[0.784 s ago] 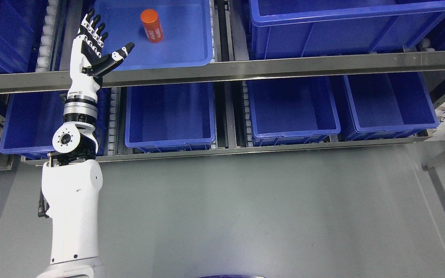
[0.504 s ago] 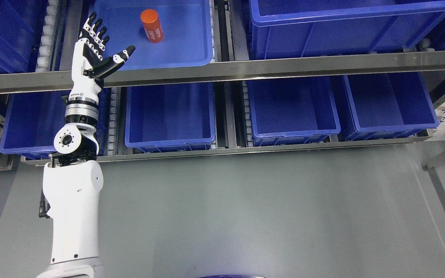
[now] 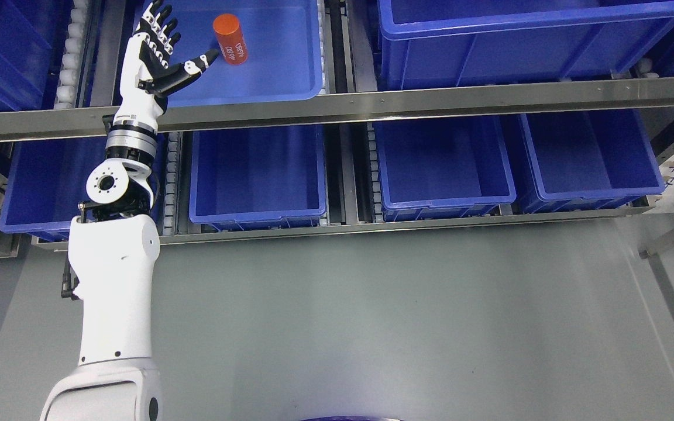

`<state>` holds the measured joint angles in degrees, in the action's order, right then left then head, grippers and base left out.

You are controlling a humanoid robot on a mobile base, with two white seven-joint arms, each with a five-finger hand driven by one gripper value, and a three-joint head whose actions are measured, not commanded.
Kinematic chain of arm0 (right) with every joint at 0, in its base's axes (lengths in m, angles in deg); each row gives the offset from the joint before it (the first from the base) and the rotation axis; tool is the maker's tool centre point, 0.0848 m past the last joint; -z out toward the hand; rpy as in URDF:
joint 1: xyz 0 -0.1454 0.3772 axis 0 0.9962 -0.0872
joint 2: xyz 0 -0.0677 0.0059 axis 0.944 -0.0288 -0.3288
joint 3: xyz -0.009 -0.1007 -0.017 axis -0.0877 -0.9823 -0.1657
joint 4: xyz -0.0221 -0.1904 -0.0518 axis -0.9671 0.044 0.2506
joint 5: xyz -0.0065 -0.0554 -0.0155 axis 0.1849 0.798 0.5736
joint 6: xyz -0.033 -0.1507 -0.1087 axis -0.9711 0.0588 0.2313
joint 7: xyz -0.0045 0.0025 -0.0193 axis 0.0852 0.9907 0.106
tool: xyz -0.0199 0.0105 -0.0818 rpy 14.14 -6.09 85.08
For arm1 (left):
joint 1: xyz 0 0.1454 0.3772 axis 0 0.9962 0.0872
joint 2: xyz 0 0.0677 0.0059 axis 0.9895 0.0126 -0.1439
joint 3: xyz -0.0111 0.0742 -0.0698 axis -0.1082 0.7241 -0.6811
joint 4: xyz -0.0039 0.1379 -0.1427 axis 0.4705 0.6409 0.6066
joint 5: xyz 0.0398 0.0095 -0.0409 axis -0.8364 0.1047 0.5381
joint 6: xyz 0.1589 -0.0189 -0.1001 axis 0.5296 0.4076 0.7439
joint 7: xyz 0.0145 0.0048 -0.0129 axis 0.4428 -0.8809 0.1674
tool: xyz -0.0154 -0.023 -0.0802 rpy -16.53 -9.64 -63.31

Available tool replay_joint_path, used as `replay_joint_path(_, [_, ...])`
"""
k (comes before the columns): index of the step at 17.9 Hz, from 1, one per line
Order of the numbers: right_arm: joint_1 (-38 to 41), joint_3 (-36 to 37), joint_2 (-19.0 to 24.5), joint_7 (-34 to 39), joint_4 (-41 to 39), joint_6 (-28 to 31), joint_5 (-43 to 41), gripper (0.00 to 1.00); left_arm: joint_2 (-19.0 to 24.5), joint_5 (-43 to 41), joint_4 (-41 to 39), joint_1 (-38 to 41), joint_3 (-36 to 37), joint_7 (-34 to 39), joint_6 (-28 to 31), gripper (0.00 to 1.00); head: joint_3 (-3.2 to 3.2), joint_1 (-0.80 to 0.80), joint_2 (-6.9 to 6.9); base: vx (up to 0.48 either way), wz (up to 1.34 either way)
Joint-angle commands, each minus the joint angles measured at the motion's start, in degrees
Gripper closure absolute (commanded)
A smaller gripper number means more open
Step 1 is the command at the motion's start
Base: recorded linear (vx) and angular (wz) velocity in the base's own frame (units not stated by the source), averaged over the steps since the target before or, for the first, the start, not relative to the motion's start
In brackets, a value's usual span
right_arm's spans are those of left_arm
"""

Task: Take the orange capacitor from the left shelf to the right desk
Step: 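Reach the left hand up toward the orange capacitor in the upper blue bin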

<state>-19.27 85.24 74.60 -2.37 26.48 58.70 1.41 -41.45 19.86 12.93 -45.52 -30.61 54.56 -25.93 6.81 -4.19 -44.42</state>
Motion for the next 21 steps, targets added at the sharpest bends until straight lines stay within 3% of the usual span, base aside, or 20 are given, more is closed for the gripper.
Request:
replay_joint_path(1, [1.14,0.70,-1.00,0.02,-1.00,0.02,0.26,0.00,1.00,-2.79,19.19,-8.65,0.85,-0.03,-0.42,0.00,0.00,0.00,0.00,0.000,0.00])
replay_joint_path(7, [1.14,0.70,-1.00,0.02,-1.00,0.02,0.26,0.00,1.00,-6.39,32.20,-15.25,3.40,0.05,-0.60,0.00,0.00,0.00,0.00,0.000,0.00])
replay_joint_path(21, [1.14,0.70,-1.00,0.02,-1.00,0.02,0.26,0.00,3.25,-9.83,32.83,-14.29,3.58,0.06,-4.03,0.00,-0.01,0.00,0.00,0.000,0.00])
